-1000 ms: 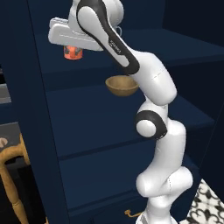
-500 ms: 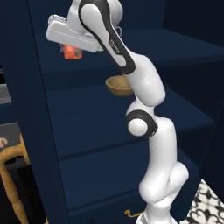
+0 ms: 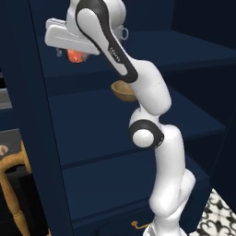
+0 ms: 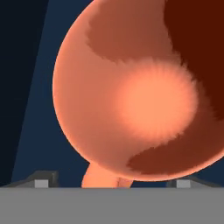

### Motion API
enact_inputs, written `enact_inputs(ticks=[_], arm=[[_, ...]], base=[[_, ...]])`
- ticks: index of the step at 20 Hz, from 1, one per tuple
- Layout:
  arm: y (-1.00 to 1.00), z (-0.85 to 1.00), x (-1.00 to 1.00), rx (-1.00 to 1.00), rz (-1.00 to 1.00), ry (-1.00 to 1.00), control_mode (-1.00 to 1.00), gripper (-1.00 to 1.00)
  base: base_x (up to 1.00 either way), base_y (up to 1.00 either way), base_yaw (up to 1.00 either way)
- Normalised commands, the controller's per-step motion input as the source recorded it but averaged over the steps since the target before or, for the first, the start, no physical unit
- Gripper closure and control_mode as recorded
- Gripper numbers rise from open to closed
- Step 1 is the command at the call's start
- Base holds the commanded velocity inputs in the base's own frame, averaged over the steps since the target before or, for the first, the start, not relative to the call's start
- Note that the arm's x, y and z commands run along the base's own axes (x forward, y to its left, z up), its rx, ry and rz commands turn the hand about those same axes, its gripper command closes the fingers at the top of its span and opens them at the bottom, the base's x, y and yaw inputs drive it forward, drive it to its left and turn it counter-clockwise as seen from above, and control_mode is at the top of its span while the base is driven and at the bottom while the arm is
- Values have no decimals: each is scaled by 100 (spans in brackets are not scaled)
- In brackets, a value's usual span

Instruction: Gather all objects into one cabinet and sort the glasses and bowls to opposite sides.

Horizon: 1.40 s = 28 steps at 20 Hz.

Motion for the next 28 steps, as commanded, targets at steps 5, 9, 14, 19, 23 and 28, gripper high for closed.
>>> enact_inputs(ticks=[5, 9, 14, 19, 23, 28], arm=[[1, 77, 1, -24, 0, 9, -100, -100], [0, 70, 9, -21, 0, 15, -100, -100], [-13, 62, -53, -29, 0, 20, -100, -100], [-41, 19, -92, -38, 0, 8, -100, -100], [-54, 1, -92, -27, 0, 8, -100, -100], [-68, -6, -94, -7, -5, 10, -100, -100]], base=[[0, 0, 0], [0, 0, 0], [0, 0, 0], [0, 0, 0], [0, 0, 0], [0, 0, 0]])
